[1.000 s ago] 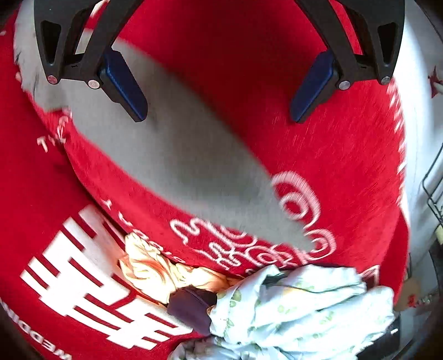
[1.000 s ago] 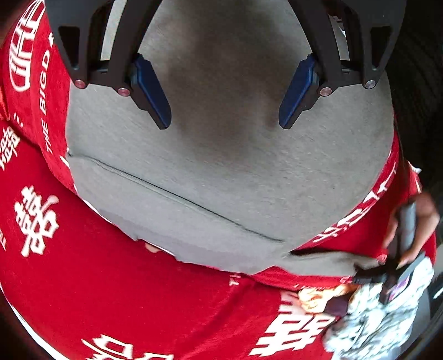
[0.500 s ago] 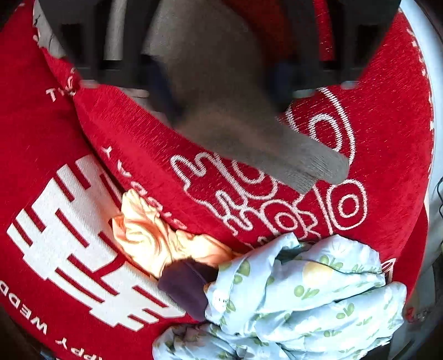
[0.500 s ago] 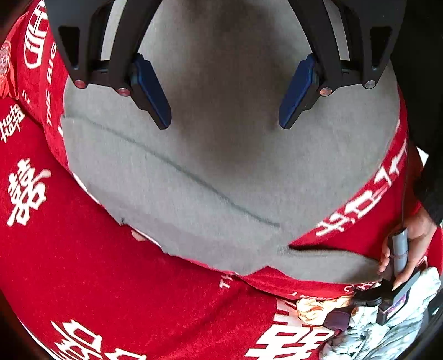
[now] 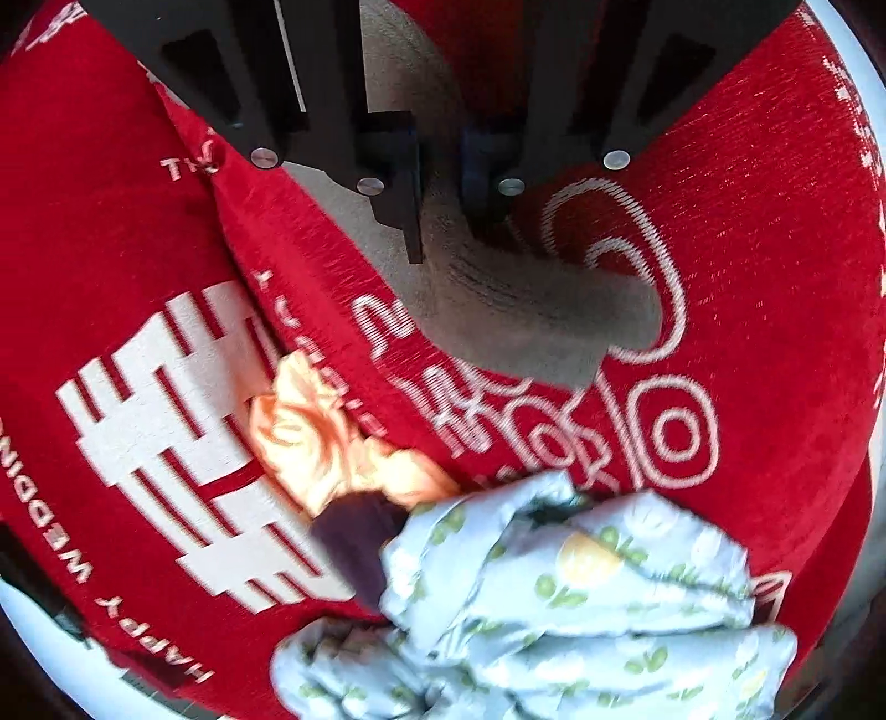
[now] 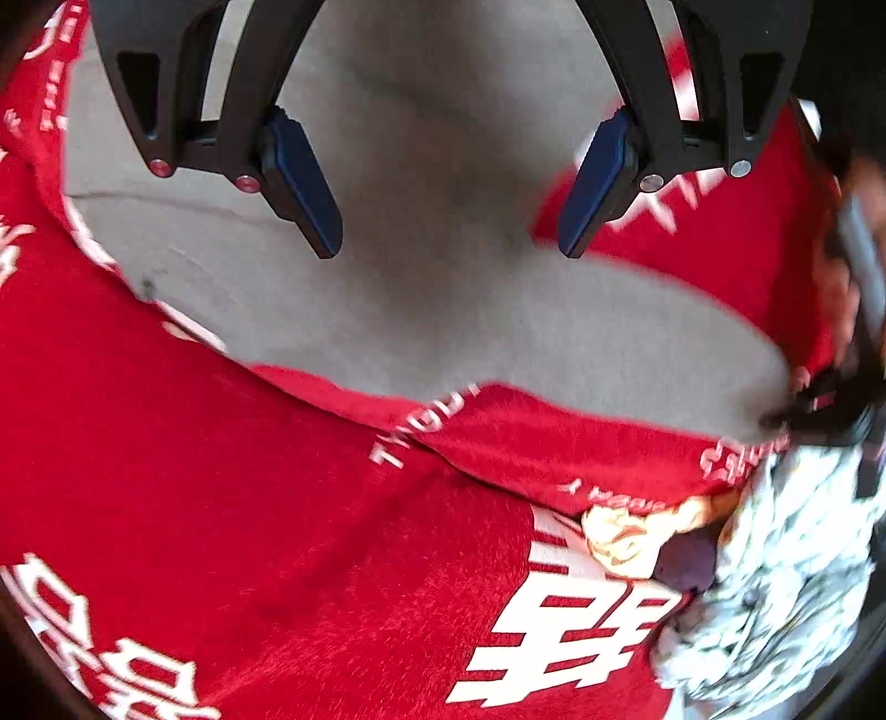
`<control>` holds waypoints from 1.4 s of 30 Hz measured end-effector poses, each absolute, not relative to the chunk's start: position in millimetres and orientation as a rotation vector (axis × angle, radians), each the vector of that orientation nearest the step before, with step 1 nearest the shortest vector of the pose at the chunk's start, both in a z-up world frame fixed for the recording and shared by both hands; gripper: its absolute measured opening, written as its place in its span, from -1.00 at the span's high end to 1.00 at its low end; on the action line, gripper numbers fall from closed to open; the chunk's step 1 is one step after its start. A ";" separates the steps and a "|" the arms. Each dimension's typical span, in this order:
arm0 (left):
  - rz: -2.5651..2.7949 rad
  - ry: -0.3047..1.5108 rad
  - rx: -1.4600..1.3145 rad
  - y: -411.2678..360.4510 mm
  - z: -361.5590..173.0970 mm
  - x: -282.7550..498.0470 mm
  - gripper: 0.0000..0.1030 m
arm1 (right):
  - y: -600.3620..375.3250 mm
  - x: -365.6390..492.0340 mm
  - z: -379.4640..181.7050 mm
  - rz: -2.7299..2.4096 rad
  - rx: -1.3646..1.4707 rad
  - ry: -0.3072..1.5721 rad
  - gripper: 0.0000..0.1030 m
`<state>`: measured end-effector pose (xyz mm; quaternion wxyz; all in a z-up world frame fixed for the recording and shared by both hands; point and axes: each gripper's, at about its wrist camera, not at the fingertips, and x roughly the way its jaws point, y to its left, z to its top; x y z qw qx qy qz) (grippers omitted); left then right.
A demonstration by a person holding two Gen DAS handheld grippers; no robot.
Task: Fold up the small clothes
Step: 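Grasp the other sleeve cuff with the left gripper, then carry the held sleeve across the chest toward the folded sleeve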
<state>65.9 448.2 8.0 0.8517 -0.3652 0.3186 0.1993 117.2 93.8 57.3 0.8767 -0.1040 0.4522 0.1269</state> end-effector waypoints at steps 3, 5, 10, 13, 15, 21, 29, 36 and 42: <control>0.434 0.653 -0.740 445.6 15.6 64.0 0.79 | 118.2 151.7 32.8 0.228 -0.218 0.998 -0.61; 0.439 0.643 -0.734 446.7 19.5 62.5 0.79 | 130.3 162.9 16.0 0.204 -0.249 1.029 -0.61; 0.432 0.641 -0.720 447.9 25.4 61.8 0.79 | 159.2 162.9 -17.0 0.199 -0.377 1.047 -0.63; 0.461 0.661 -0.666 441.5 27.6 65.1 0.79 | 165.8 150.2 -5.3 0.300 -0.346 1.026 -0.63; 0.474 0.670 -0.621 432.8 31.1 66.0 0.79 | 159.9 138.8 6.0 0.304 -0.340 0.999 -0.63; 0.466 0.700 -0.541 400.8 40.7 68.4 0.79 | 117.4 111.3 32.5 0.274 -0.292 0.961 -0.63; 0.430 0.734 -0.463 361.7 52.0 64.9 0.79 | 72.6 101.8 50.2 0.234 -0.219 0.980 -0.63; 0.424 0.751 -0.390 336.6 62.3 61.2 0.79 | 60.9 91.3 50.9 0.234 -0.186 0.986 -0.63; 0.420 0.772 -0.343 319.6 69.9 65.6 0.79 | 37.6 86.2 48.3 0.202 -0.160 0.995 -0.63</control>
